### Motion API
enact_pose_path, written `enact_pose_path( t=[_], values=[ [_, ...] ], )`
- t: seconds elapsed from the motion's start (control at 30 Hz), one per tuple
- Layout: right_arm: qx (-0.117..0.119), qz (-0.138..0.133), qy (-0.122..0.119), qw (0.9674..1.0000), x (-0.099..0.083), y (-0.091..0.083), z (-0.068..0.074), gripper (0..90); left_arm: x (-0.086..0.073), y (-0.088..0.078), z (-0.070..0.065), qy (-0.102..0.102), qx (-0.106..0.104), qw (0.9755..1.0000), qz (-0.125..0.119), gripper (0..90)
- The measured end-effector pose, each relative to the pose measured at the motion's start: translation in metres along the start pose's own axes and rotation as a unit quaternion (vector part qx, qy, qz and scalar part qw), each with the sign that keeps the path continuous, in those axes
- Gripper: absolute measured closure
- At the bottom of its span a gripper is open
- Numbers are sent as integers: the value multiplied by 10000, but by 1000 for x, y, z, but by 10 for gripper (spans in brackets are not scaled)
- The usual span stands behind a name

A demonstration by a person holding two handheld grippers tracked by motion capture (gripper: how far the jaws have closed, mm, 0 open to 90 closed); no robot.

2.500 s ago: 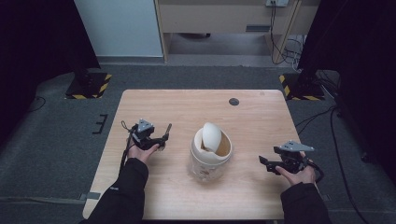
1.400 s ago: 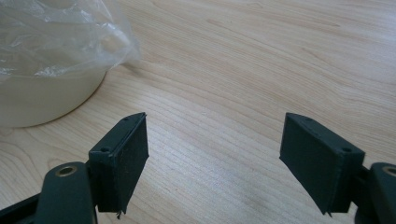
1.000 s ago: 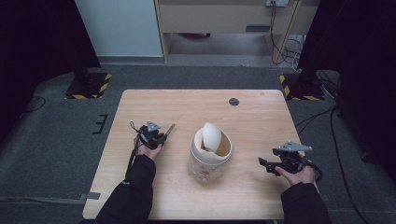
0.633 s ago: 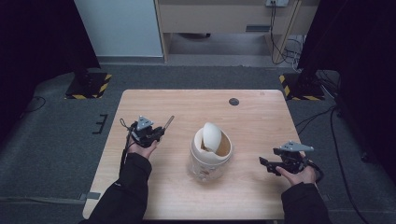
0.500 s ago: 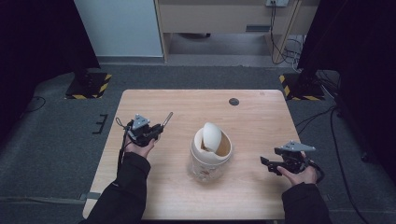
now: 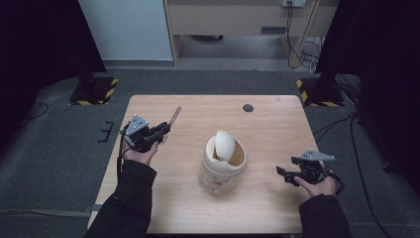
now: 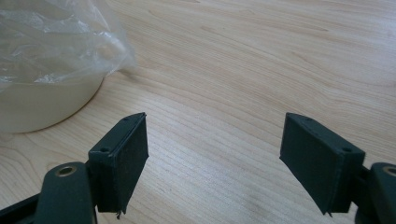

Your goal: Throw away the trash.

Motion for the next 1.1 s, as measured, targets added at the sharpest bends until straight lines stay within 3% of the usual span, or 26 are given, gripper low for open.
enact_pose_path(
  t=[0.5,0.87,1.1],
  values=[
    [-13,6,-4,10000,-2,-1,-2,236,26,-16,-49,233,-593,9971,-407,797],
    [-41,-22,48,10000,-1,-2,-5,236,32,-22,-86,385,-1002,9928,-539,798],
    [-42,-9,45,10000,-2,-2,-5,236,32,-22,-117,518,-1351,9878,-574,798]
  ],
)
Point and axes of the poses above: each handheld gripper's, and its own axes: y roughly forward along the jaws, x roughly out of its top, z roughly to its left, the point moved 9 cm from there along y, roughly forward along the jaws, and after that the axes turned 9 degrees about -y, right-handed, at the moved point
